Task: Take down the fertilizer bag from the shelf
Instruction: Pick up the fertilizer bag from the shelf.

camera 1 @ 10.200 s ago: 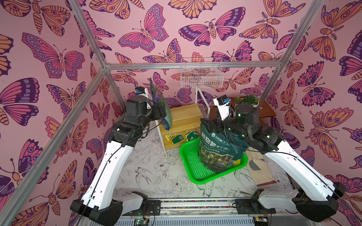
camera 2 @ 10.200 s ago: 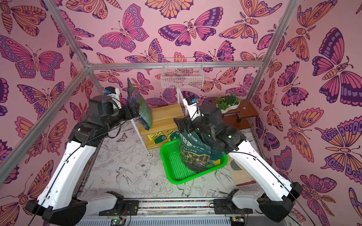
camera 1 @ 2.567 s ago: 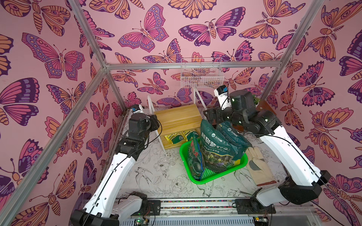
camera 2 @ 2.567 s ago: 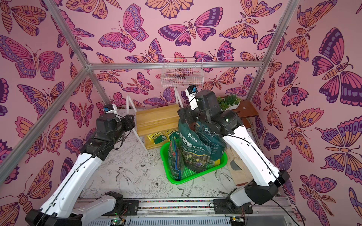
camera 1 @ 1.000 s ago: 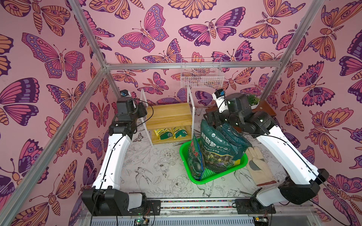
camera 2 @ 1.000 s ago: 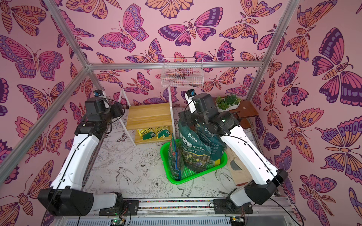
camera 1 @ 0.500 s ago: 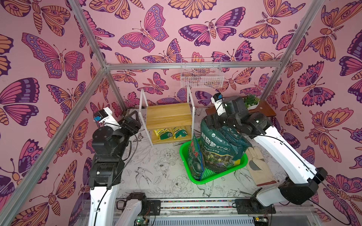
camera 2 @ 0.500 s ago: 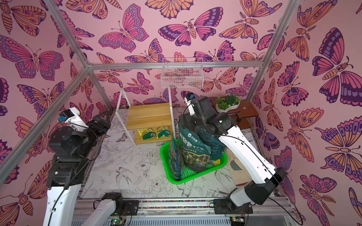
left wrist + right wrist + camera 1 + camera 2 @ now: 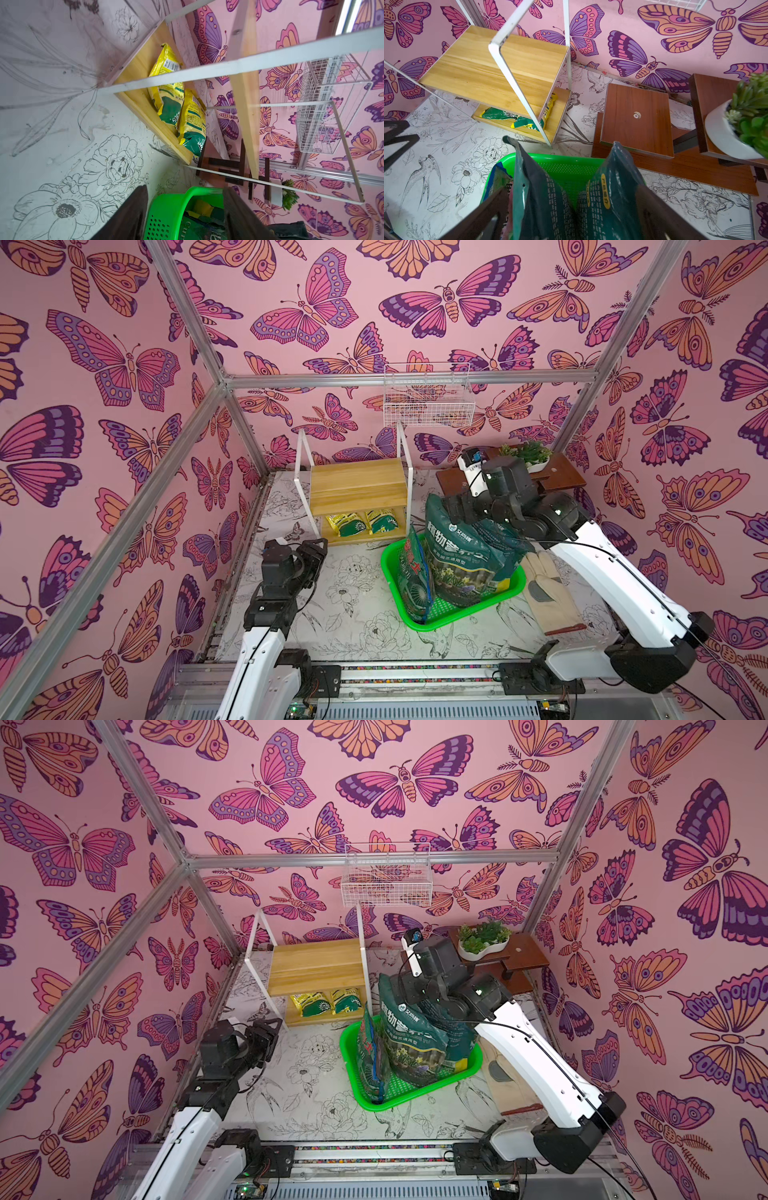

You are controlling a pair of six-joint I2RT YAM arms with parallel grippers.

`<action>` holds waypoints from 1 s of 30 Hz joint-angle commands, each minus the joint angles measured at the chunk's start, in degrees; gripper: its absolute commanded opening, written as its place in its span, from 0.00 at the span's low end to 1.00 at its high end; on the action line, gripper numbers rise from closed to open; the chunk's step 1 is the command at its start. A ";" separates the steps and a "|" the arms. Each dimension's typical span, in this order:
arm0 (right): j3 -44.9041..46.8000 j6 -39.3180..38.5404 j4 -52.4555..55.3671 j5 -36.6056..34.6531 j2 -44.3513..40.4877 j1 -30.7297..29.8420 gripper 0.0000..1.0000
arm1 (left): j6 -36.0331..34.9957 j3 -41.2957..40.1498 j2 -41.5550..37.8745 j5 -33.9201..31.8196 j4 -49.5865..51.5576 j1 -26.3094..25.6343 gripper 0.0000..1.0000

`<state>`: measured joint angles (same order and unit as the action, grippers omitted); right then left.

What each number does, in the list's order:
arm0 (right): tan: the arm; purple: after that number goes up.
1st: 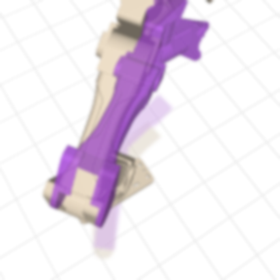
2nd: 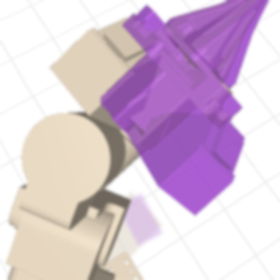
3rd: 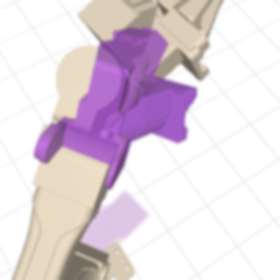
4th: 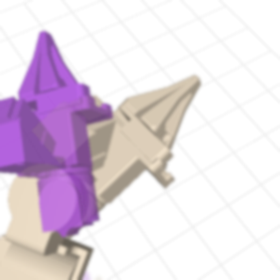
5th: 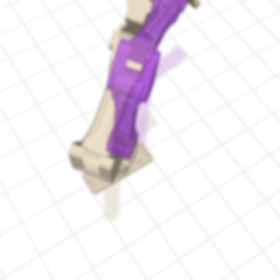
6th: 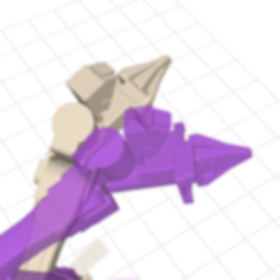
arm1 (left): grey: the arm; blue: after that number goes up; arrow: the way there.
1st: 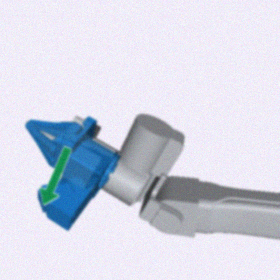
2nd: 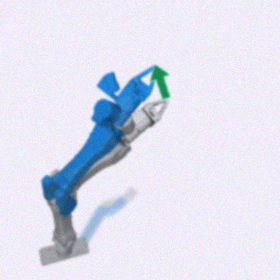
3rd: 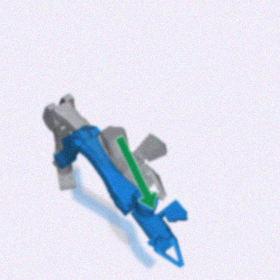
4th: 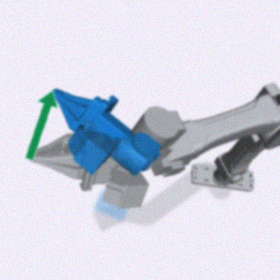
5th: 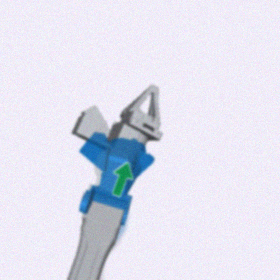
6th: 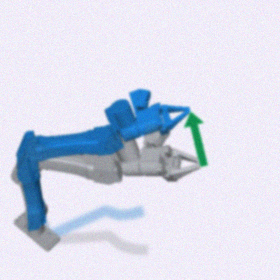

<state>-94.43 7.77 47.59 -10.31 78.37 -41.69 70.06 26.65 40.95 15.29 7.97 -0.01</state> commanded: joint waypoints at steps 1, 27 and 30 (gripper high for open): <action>0.17 1.22 -0.62 -2.49 -1.49 0.21 0.98 | 6.88 -1.49 2.95 0.81 -10.73 0.10 0.58; 4.52 0.25 -2.21 -6.19 -5.73 0.30 0.98 | 10.30 6.83 40.26 -5.61 -28.57 -4.44 0.48; 4.54 -0.25 -2.24 -6.78 -5.51 0.30 0.98 | 10.79 7.14 42.42 -5.71 -29.88 -4.88 0.47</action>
<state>-89.84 8.51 45.84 -15.44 73.06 -41.65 80.64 32.99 81.80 11.27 -19.77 -4.32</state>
